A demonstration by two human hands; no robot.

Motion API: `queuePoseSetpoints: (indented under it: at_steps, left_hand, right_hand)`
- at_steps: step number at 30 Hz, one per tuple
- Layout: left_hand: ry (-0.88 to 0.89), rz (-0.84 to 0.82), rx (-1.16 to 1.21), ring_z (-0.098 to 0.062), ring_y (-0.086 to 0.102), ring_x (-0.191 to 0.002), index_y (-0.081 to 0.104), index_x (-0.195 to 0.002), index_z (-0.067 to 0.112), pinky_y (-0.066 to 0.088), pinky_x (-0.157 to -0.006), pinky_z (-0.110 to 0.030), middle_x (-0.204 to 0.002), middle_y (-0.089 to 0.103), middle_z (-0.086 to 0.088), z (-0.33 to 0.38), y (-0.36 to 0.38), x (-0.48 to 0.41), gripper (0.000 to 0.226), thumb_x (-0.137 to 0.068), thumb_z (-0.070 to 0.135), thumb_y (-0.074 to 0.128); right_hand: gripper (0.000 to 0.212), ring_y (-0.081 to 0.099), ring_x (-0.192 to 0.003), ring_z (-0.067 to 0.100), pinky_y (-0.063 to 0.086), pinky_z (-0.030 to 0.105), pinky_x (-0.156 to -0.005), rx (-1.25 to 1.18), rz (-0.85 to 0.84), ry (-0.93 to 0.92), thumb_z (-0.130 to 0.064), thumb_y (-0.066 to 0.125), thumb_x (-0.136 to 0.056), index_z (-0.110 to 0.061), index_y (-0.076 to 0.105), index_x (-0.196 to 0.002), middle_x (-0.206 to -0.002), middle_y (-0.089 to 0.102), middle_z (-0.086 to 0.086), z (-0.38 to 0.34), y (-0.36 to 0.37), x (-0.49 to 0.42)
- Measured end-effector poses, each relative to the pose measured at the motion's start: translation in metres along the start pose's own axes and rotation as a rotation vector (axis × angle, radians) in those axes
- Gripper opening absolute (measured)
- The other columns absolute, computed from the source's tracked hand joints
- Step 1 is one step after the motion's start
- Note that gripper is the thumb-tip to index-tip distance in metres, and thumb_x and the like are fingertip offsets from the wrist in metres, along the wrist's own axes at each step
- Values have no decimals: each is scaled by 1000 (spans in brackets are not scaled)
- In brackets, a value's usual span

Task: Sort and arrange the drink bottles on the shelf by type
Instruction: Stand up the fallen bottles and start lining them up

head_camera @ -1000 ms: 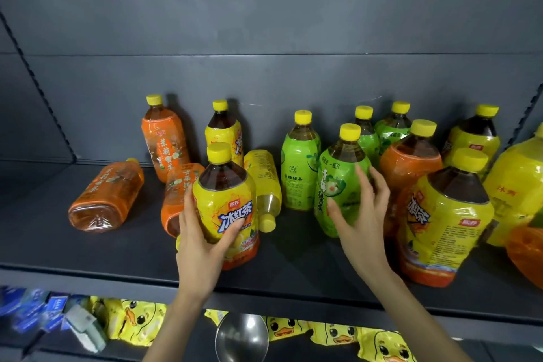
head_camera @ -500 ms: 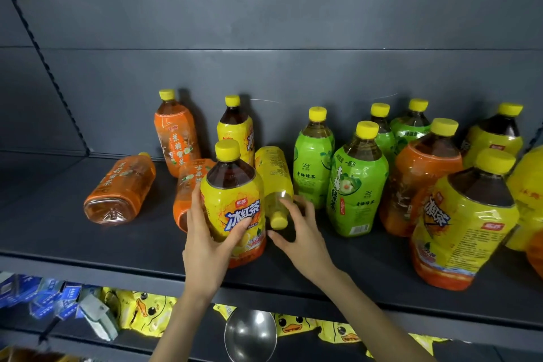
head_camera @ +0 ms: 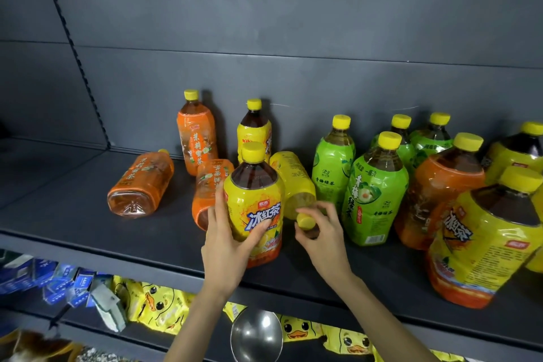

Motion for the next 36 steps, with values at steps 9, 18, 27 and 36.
queuePoseSetpoints:
  at_steps: [9, 18, 27, 36]
  left_hand:
    - [1, 4, -15, -15, 50, -120, 0, -137, 57, 47, -86, -44, -140, 39, 11, -4, 1, 0, 95, -58, 85, 46]
    - [10, -5, -36, -16, 50, -119, -1, -136, 57, 49, -84, -46, -133, 36, 17, -3, 1, -1, 95, -58, 86, 45]
    - [3, -10, -41, -17, 51, -119, -3, -136, 61, 50, -86, -47, -140, 36, 11, -6, 1, -1, 95, -58, 89, 43]
    - [-2, -16, -26, -12, 52, -115, -10, -131, 68, 50, -84, -40, -124, 31, 24, -6, 1, -2, 94, -54, 93, 39]
  right_hand:
    - [33, 52, -101, -1, 46, 11, -76, -75, 48, -119, 2, 74, -74, -13, 67, -103, -105, 50, -5, -33, -31, -35]
    - [27, 55, -74, -3, 42, 7, -66, -51, -19, -142, -10, 73, -81, -14, 64, -106, -102, 57, -4, -61, -35, -101]
    - [34, 61, -87, 29, 56, 48, -73, 114, -61, -49, -23, 68, -86, -11, 59, -117, -102, 49, 2, -53, -17, -171]
    - [44, 49, -118, 32, 39, 36, -98, 280, -88, 85, -19, 58, -93, -12, 46, -135, -130, 46, 13, -49, 2, -199]
Point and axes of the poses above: each hand's wrist, its own x-axis away from the middle knuckle, its own y-axis out of the palm, z = x × y, the point moved 7 cm from there along -x, towards the middle knuckle
